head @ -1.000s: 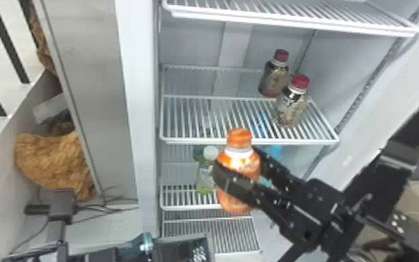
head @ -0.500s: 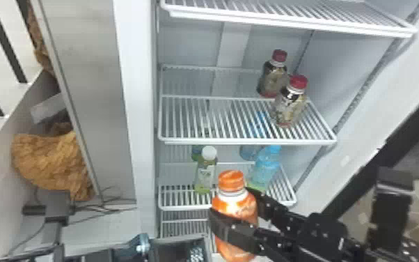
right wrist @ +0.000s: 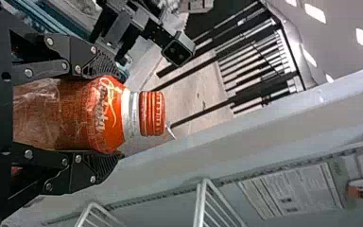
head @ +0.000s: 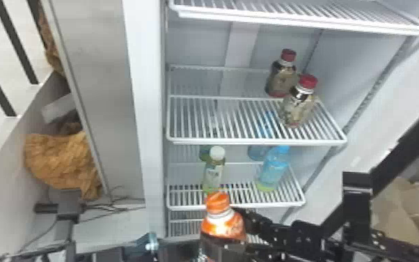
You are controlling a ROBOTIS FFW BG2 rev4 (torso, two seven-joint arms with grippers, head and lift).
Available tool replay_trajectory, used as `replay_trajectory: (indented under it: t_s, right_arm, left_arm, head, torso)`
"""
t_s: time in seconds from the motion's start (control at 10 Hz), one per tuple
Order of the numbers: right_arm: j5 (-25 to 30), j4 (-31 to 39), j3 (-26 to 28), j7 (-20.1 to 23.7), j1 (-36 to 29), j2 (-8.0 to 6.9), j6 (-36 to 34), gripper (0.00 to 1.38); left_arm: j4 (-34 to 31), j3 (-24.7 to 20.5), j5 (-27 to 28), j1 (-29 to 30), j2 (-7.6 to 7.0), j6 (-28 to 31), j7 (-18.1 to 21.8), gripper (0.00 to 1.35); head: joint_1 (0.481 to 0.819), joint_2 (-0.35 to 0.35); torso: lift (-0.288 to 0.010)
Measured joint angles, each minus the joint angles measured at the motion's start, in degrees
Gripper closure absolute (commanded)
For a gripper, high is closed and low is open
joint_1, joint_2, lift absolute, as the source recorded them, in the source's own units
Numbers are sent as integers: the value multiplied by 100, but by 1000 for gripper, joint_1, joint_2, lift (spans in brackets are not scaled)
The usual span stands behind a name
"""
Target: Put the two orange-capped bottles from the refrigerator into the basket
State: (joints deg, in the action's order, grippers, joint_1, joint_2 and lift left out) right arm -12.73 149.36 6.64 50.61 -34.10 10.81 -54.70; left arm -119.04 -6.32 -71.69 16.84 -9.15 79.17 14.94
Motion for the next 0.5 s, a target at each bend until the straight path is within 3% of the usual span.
replay_trajectory:
  t_s: [0.3, 0.5]
  right_arm:
    - [140, 868, 195, 273, -399, 228, -990, 889]
    - [128, 1025, 214, 369, -581, 270, -1385, 889]
  left_arm:
    - [3, -42, 130, -4, 1, -19, 0, 1207]
    - [51, -58, 186, -59, 1, -93, 0, 1207]
  head:
    - [695, -165]
    - [695, -162]
  torso:
    - [-40]
    - [-40]
